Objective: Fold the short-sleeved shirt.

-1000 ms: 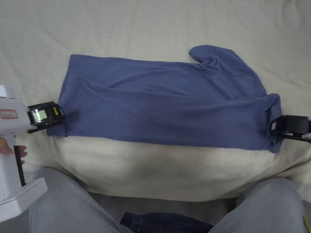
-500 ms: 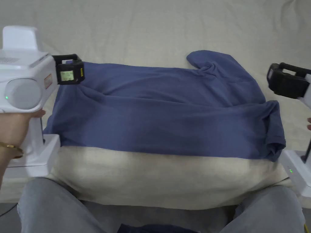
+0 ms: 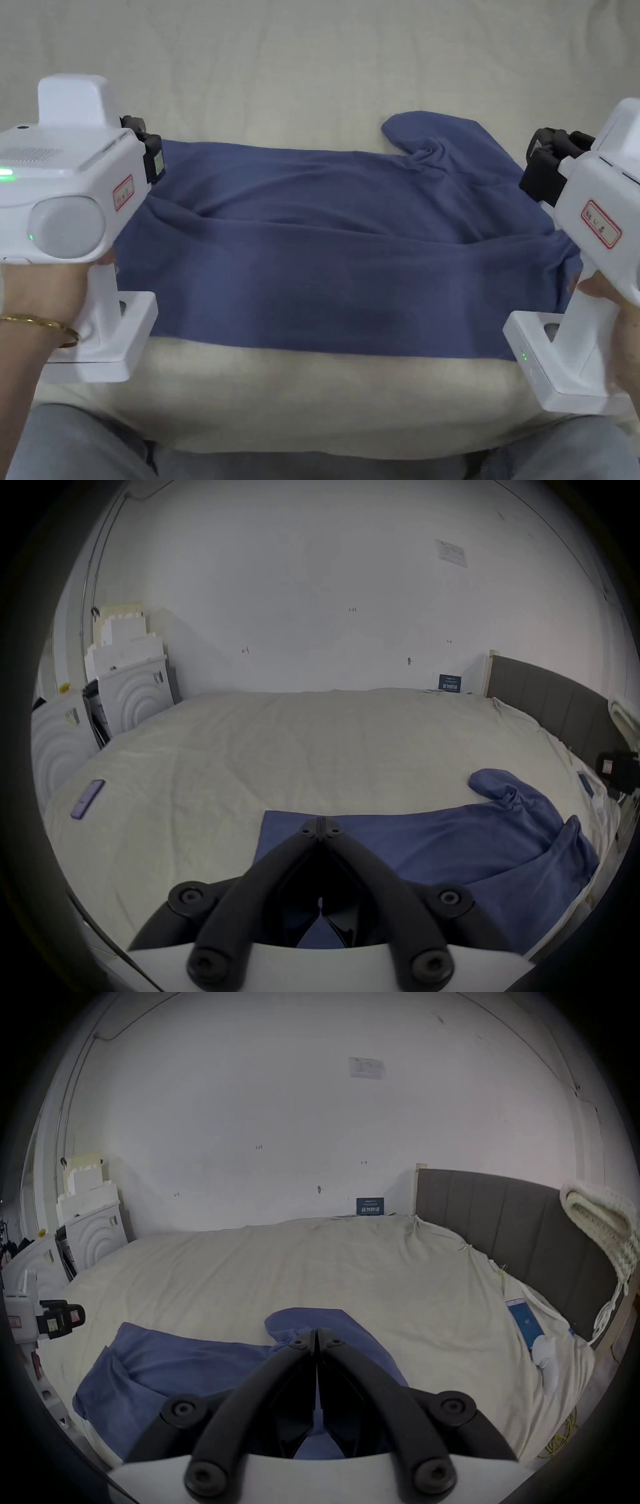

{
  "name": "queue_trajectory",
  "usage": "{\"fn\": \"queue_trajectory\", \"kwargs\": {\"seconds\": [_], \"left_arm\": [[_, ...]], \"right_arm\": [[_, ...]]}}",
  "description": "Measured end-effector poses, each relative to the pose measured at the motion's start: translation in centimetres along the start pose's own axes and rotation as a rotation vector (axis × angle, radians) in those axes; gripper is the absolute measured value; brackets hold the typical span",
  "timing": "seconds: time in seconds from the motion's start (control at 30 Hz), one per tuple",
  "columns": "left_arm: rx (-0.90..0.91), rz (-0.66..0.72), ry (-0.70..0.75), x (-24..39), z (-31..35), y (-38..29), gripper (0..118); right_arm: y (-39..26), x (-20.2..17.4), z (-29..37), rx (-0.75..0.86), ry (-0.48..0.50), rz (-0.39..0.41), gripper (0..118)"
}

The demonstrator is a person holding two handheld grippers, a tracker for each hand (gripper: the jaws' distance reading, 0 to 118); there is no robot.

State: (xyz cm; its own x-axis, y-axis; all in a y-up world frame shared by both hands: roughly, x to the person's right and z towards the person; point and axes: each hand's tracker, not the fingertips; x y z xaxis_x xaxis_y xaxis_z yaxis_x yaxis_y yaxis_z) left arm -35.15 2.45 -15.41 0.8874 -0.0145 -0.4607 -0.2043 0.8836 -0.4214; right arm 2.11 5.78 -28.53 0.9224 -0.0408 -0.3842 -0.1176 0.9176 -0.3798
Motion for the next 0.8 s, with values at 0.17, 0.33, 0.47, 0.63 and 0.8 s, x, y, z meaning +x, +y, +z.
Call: {"fn": "queue_trajectory", "kwargs": {"seconds": [0.17, 0.33, 0.47, 0.63, 0.8], "left_arm": [[0.022, -0.032, 0.024, 1.2, -0.7, 0.5, 0], [0.018, -0.026, 0.021, 1.2, -2.2, 1.2, 0], [0.003, 0.002, 0.012, 0.4, -3.5, 2.2, 0], [-0.026, 0.026, 0.027, -1.6, -7.0, 4.1, 0], [-0.127, 0.071, 0.025, -3.2, -10.6, 5.5, 0]], "right_arm": [[0.3, -0.1, -1.5, 0.003, -0.006, 0.006, 0], [0.8, -0.4, -2.8, 0.0, 0.001, -0.001, 0], [1.1, -0.7, -3.7, -0.009, 0.012, 0.007, 0], [1.6, -1.0, -4.5, -0.012, 0.019, 0.012, 0], [2.2, -1.2, -5.1, -0.013, 0.024, 0.021, 0]]}}
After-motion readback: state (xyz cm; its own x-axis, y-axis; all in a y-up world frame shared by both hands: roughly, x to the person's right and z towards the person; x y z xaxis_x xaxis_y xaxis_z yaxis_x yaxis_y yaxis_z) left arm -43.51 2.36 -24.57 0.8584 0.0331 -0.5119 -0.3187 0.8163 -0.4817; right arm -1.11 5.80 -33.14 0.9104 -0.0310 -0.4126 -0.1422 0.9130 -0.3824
